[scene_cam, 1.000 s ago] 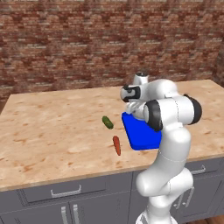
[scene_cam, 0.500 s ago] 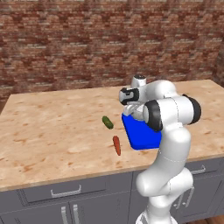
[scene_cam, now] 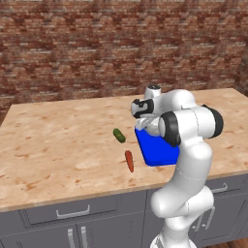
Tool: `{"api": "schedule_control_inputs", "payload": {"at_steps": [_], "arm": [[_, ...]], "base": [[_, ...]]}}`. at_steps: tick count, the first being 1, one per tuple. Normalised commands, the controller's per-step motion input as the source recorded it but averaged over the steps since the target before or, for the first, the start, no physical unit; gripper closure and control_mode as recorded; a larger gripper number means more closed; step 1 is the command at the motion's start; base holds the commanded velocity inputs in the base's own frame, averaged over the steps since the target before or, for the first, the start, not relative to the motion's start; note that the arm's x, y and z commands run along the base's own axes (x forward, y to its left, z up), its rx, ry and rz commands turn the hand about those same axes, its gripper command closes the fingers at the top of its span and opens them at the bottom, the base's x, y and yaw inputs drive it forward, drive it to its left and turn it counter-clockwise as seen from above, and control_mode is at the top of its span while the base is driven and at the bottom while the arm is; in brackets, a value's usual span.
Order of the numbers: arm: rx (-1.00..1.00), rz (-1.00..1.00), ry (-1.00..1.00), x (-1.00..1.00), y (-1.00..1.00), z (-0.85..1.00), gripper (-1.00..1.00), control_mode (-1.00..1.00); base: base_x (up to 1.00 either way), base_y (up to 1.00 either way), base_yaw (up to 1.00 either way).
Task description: Place the two vegetables and bowl onto the tray for setting up a vegetable dip station.
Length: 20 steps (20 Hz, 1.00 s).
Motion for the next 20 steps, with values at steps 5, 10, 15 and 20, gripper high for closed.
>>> {"api": "schedule_control_inputs", "payload": {"at_steps": [5,10,15,20], "arm": [[0.0,-0.01,0.05,-0.1,0.08,0.0,1.0,-1.0],[0.0,0.0,0.0,-0.01,0.09,-0.02,1.0,-1.0],[-0.01,0.0,0.0,0.0,0.04,-0.03,1.0,-1.0],[-0.04,0.0,-0.02,0.0,0.0,-0.05,1.0,-1.0]], "base": [[0.0,0.0,0.0],[0.0,0.0,0.0],[0.0,0.0,0.0],[0.0,0.0,0.0]]}}
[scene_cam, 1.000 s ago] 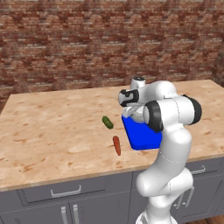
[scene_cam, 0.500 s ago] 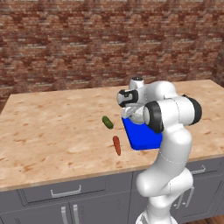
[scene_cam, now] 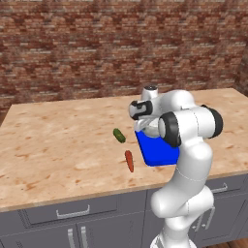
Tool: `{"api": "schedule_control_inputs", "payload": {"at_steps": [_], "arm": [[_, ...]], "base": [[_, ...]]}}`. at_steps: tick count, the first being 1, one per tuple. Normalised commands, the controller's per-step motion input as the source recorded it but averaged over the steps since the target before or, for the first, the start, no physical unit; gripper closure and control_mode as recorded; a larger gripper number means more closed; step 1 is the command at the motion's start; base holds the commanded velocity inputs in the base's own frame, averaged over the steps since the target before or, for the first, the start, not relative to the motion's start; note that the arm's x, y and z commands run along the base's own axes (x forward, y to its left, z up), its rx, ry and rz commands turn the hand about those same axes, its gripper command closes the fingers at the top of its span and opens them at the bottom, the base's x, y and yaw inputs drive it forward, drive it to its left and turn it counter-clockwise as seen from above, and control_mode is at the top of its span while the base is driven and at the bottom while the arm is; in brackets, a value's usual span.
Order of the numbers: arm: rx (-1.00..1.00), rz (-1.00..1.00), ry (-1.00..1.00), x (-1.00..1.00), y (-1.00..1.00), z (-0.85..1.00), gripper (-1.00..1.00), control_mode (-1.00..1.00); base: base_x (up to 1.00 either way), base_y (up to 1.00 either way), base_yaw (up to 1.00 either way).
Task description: Place the two vegetables and bowl onto the tray for setting up a vegetable dip station.
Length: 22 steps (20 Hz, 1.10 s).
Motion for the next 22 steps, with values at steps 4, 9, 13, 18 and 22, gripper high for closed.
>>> {"api": "schedule_control_inputs", "payload": {"at_steps": [4,9,13,18,22], "arm": [[-0.08,0.0,-0.07,0.0,0.0,-0.08,1.0,-1.0],[-0.08,0.0,-0.09,0.0,0.0,-0.11,1.0,-1.0],[-0.09,0.0,-0.04,0.0,0.0,-0.13,1.0,-1.0],[-0.02,0.0,0.0,-0.03,0.0,-0.1,-1.0,-1.0],[0.0,0.0,0.05,-0.01,0.0,-0.05,-1.0,-1.0]], "base": [[0.0,0.0,0.0],[0.0,0.0,0.0],[0.0,0.0,0.0],[0.0,0.0,0.0],[0.0,0.0,0.0]]}}
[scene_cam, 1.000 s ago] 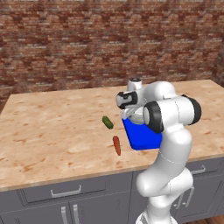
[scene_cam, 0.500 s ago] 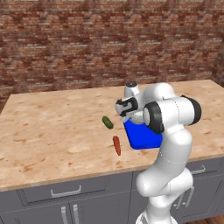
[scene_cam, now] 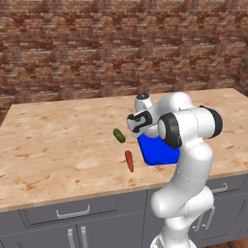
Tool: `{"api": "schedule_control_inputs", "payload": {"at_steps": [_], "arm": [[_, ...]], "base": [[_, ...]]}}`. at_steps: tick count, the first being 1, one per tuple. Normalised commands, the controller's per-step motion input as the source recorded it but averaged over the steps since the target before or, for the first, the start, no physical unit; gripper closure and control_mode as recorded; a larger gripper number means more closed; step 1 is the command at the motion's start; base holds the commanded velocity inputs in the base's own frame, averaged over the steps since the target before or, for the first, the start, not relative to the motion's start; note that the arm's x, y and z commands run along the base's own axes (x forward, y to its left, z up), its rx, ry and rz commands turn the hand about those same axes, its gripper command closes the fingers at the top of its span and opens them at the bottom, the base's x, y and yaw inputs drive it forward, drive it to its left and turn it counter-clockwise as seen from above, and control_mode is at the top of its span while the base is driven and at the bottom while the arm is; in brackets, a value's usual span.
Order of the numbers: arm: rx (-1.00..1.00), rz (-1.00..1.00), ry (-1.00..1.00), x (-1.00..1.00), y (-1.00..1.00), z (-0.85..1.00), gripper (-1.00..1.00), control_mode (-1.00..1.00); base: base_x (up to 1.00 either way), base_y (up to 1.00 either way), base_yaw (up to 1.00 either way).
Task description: Place the two vegetables and bowl onto the tray for setting up a vegetable dip station.
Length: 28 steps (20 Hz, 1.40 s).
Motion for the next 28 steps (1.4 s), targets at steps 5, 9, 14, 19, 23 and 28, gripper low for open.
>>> {"api": "schedule_control_inputs", "payload": {"at_steps": [5,9,14,19,23,28], "arm": [[0.0,0.0,0.05,0.0,0.02,0.0,-1.0,-1.0],[0.0,0.0,0.0,-0.01,0.04,0.11,-1.0,-1.0],[0.0,0.0,-0.03,-0.12,0.11,0.29,-1.0,-1.0],[0.0,0.0,-0.02,-0.24,0.19,0.28,-1.0,-1.0],[0.0,-0.05,-0.03,-0.28,0.23,0.25,-1.0,-1.0],[0.0,-0.25,0.0,-0.37,0.16,0.17,-1.0,-1.0]], "base": [[0.0,0.0,0.0],[0.0,0.0,0.0],[0.0,0.0,0.0],[0.0,0.0,0.0],[0.0,0.0,0.0],[0.0,0.0,0.0]]}}
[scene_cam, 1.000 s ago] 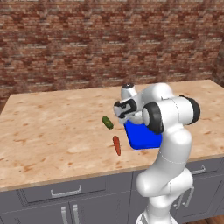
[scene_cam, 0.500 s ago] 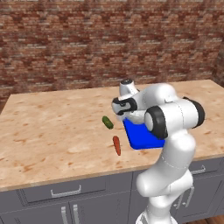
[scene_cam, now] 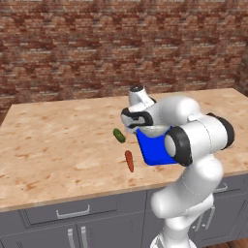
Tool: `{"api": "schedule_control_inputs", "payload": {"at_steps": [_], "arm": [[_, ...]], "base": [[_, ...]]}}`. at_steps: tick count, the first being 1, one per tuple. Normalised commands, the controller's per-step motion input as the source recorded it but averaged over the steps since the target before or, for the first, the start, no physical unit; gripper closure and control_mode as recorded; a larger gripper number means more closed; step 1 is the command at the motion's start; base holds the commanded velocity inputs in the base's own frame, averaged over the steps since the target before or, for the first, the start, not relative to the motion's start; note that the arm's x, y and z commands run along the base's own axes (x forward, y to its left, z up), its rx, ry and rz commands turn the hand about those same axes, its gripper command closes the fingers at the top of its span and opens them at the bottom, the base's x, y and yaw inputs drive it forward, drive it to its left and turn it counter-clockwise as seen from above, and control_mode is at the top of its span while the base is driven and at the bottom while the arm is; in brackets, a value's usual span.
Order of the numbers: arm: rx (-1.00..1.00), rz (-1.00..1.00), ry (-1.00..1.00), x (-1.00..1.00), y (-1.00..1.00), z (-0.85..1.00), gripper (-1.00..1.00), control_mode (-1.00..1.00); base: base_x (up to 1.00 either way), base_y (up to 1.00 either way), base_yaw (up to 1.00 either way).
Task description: Place the two vegetables and bowl onto the tray for setting up a vegetable dip station.
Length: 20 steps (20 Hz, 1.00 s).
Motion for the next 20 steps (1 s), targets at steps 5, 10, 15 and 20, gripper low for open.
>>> {"api": "schedule_control_inputs", "payload": {"at_steps": [5,10,15,20], "arm": [[0.03,-0.31,0.0,-0.38,0.2,0.11,-1.0,-1.0],[0.07,-0.29,0.0,-0.37,0.23,0.03,-1.0,-1.0],[0.1,-0.2,0.0,-0.3,0.24,0.01,-1.0,-1.0],[0.11,-0.13,0.02,-0.22,0.18,-0.08,-1.0,-1.0]], "base": [[0.0,0.0,0.0],[0.0,0.0,0.0],[0.0,0.0,0.0],[0.0,0.0,0.0]]}}
